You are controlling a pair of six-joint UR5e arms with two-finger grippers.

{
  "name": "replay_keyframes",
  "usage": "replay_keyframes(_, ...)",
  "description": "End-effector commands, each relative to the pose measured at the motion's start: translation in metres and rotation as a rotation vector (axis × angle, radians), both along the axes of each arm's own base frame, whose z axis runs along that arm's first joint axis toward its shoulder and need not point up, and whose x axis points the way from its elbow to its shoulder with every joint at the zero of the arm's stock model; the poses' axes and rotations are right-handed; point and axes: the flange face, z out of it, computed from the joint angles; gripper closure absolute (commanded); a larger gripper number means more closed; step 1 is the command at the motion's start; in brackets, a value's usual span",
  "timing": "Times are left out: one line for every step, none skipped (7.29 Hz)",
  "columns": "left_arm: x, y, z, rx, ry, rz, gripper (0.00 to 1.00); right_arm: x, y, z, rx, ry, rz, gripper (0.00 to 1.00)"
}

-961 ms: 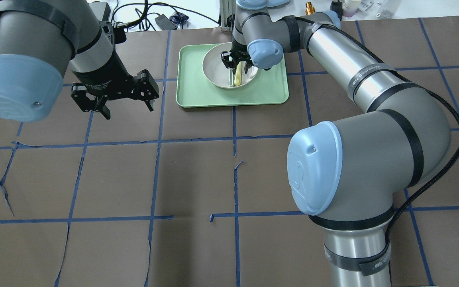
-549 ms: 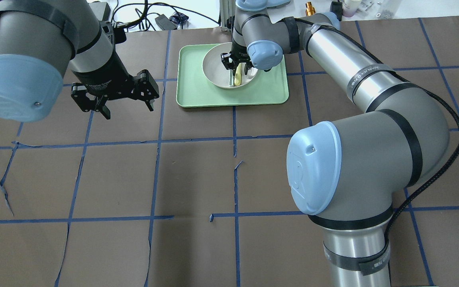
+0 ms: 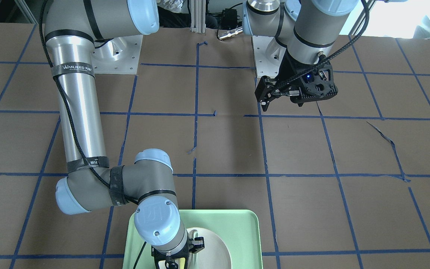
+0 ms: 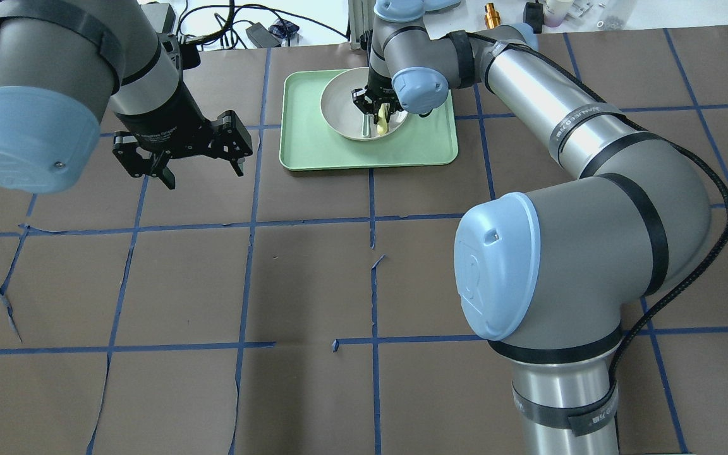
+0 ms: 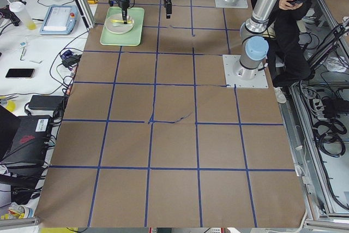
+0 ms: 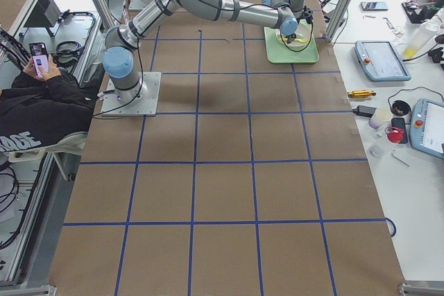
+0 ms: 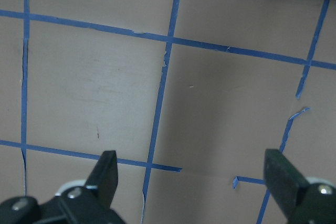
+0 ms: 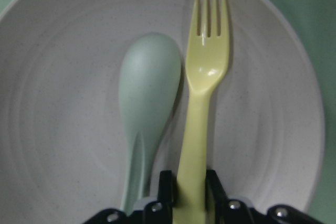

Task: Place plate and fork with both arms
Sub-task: 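Lift the yellow fork out of the plate with the right gripper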

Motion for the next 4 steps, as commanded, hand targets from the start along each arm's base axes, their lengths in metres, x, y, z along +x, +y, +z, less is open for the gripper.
replay_keyframes(0.000,0.000,0.000,0.000,0.000,-0.001,0.00,-0.001,0.001,-0.001,0.004,0.001,-0.002,0.78)
replay_keyframes(0.000,0.000,0.000,0.000,0.000,0.000,0.00,-0.001,0.001,0.007,-0.007,-0.001,0.001,0.78)
replay_keyframes(0.000,-0.001,0.000,-0.002,0.000,0.000,0.00,-0.002,0.002,0.023,-0.025,0.002,0.005,0.78)
replay_keyframes(0.000,-0.001,0.000,0.000,0.000,-0.001,0.00,-0.006,0.002,0.030,-0.043,0.040,0.014,0.77)
